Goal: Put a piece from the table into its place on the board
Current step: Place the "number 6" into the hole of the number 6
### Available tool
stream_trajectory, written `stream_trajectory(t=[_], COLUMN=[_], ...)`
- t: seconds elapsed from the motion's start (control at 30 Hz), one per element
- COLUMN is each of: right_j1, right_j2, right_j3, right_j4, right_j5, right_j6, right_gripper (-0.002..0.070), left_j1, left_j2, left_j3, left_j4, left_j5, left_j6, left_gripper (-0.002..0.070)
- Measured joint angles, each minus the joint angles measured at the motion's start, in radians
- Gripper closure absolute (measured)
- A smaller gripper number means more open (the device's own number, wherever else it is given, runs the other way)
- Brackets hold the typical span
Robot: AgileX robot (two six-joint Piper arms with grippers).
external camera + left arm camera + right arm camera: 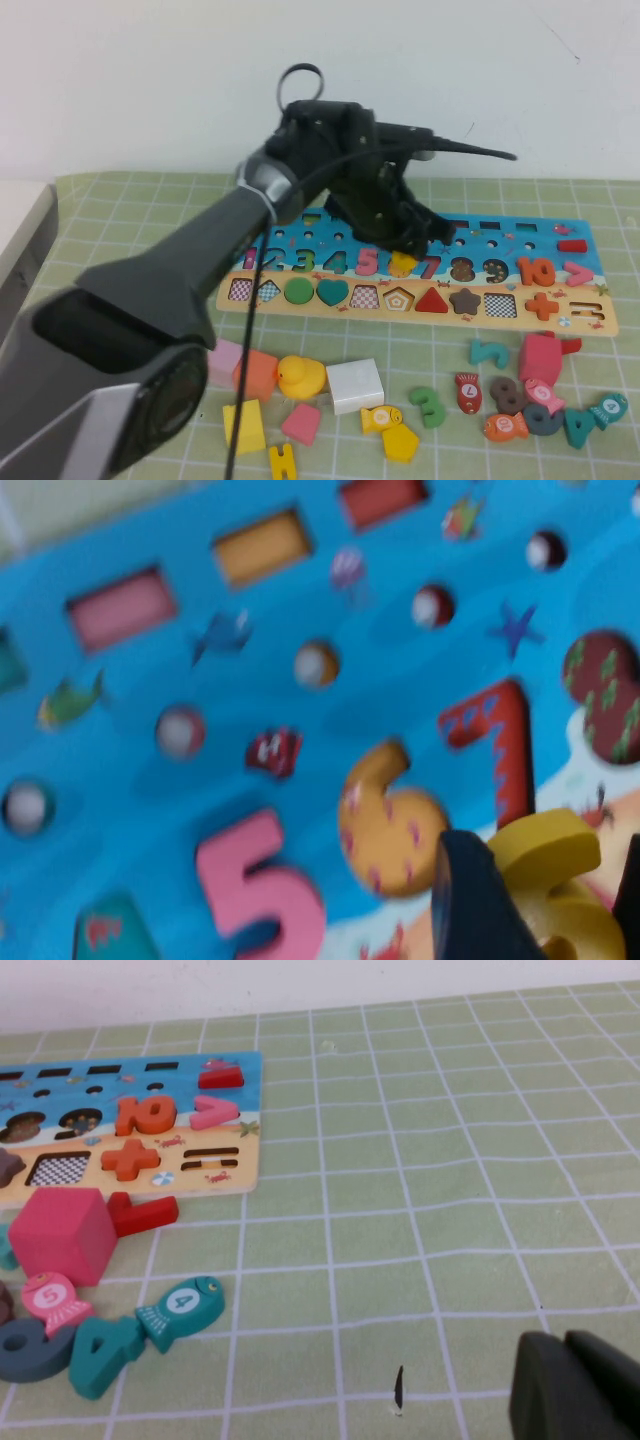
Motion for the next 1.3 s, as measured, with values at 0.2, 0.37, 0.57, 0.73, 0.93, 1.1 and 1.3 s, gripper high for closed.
stream_trajectory(t=[0.2, 0.37, 0.57, 0.73, 0.93, 1.1, 1.3], right_j1=[0.000, 0.000, 0.000, 0.000, 0.000, 0.000, 0.000], right_j2=[0.000, 0.000, 0.000, 0.000, 0.000, 0.000, 0.000], right_j3=[0.000, 0.000, 0.000, 0.000, 0.000, 0.000, 0.000], right_j4=[0.000, 0.000, 0.000, 0.000, 0.000, 0.000, 0.000], right_j5=[0.000, 0.000, 0.000, 0.000, 0.000, 0.000, 0.000], right_j6=[0.000, 0.000, 0.000, 0.000, 0.000, 0.000, 0.000], right_gripper=[0.0679, 0.0679, 0.0679, 0.0679, 0.0679, 0.0679, 0.0679], left_j1=[-0.020, -0.020, -0.020, -0.027, -0.030, -0.030, -0.036], left_j2=[0.038, 0.075, 0.086, 0.091, 0.100, 0.100, 0.100], left_j3=[-0.042, -0.046, -0.046, -0.046, -0.048, -0.048, -0.050], left_j4=[0.069, 0.111, 0.126, 0.127, 0.146, 0.165, 0.200], left_j5=[-0.055, -0.054, -0.064, -0.085, -0.100, -0.091, -0.087], left_j6=[-0.031, -0.067, -0.092, -0.108, -0.123, -0.151, -0.207], left_gripper=[0.0415, 0.0415, 0.0415, 0.0415, 0.0415, 0.0415, 0.0415])
